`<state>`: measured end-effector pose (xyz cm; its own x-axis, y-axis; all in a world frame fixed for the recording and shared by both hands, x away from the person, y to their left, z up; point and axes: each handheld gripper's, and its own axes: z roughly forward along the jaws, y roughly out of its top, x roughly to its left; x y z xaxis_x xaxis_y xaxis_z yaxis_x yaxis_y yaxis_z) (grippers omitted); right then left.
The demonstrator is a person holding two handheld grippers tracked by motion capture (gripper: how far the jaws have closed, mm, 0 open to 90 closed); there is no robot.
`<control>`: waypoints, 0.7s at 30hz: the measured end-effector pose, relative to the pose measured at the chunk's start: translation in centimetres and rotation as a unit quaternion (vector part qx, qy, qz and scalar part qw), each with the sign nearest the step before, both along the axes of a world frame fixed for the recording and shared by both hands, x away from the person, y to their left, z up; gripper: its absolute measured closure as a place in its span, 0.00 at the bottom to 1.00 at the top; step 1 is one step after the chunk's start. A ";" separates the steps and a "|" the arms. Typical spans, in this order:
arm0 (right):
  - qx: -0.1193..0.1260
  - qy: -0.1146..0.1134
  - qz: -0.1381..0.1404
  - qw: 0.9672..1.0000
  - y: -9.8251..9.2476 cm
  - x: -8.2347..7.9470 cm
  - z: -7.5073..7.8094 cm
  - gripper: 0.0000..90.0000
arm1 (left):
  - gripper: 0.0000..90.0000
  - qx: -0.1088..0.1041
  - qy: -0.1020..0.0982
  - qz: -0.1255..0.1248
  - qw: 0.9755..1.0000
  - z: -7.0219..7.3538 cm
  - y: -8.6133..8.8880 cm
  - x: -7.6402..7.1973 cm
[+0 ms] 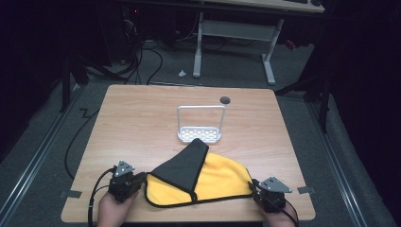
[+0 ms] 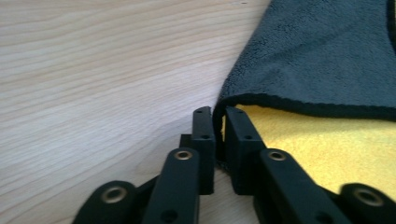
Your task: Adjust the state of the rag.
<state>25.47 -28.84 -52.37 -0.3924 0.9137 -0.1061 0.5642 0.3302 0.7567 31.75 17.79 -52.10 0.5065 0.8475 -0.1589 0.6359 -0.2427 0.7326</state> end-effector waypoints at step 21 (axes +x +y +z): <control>0.025 -0.023 0.000 0.999 0.3 0.0 0.5 0.70 | 0.61 0.029 -0.007 -0.182 0.983 -0.1 -14.2 -2.0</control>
<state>25.47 -28.58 -51.82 -0.3876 0.9184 -0.0791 0.5285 0.2917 0.7973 29.76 3.58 -52.22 0.7795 0.6172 -0.1070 0.4893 -0.4933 0.7192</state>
